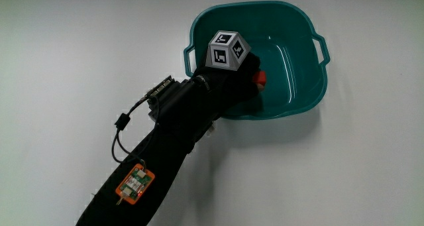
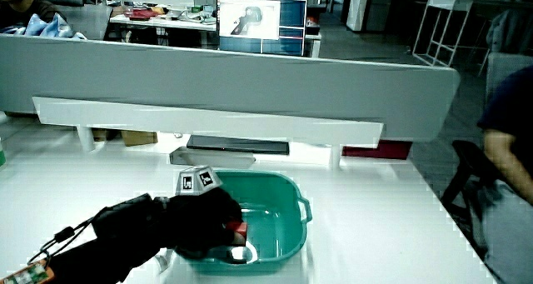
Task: Pick red block
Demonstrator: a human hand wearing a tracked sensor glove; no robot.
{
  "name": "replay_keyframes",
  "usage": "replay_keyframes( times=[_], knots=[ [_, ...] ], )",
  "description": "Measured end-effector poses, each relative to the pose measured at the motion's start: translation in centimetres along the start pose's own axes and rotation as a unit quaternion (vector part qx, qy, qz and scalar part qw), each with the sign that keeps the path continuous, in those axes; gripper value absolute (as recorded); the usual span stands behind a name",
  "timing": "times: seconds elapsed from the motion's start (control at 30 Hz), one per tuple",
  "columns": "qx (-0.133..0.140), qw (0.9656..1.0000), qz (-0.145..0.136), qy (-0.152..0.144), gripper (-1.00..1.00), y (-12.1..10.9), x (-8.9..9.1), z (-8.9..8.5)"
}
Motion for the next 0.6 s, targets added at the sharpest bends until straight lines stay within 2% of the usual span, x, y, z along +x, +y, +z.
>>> replay_keyframes(
  times=[0.2, 0.27, 0.47, 0.5, 0.6],
  knots=[
    [-0.008, 1.0, 0.004, 0.003, 0.0, 0.5, -0.1, -0.5],
    [-0.019, 0.9997, 0.013, 0.011, 0.0, 0.8, -0.2, -0.9],
    [-0.026, 0.9992, 0.023, 0.021, 0.0, 1.3, -0.1, -1.4],
    [-0.032, 0.9988, 0.023, 0.029, 0.05, 1.1, 0.1, -1.2],
    [-0.024, 0.9987, 0.022, 0.04, 0.19, 1.0, 0.2, -1.2]
  ],
)
